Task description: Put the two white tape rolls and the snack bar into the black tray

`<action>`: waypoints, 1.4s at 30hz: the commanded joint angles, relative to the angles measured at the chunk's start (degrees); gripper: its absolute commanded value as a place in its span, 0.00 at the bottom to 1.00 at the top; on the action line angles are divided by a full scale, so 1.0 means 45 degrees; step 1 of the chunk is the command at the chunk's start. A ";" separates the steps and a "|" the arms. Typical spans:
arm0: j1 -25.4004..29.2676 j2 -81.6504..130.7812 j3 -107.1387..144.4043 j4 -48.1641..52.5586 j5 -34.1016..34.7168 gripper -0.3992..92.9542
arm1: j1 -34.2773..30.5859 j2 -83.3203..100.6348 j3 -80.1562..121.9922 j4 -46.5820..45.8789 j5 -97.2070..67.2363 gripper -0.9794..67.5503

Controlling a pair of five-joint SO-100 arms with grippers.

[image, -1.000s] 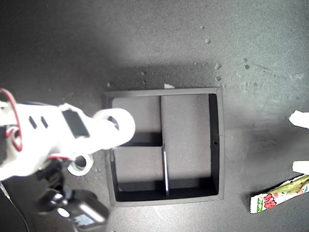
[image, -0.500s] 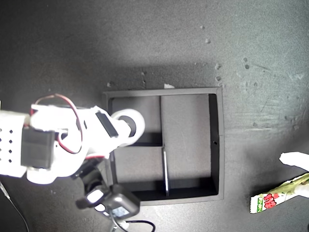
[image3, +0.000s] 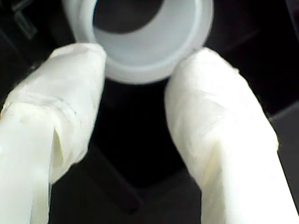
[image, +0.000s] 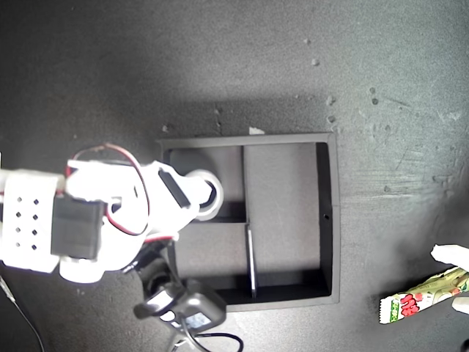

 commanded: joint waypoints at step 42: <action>0.3867 1.0996 0.8008 0.0313 -0.3652 0.07 | 0.6016 -0.1172 -0.5430 0.6543 -0.4395 0.01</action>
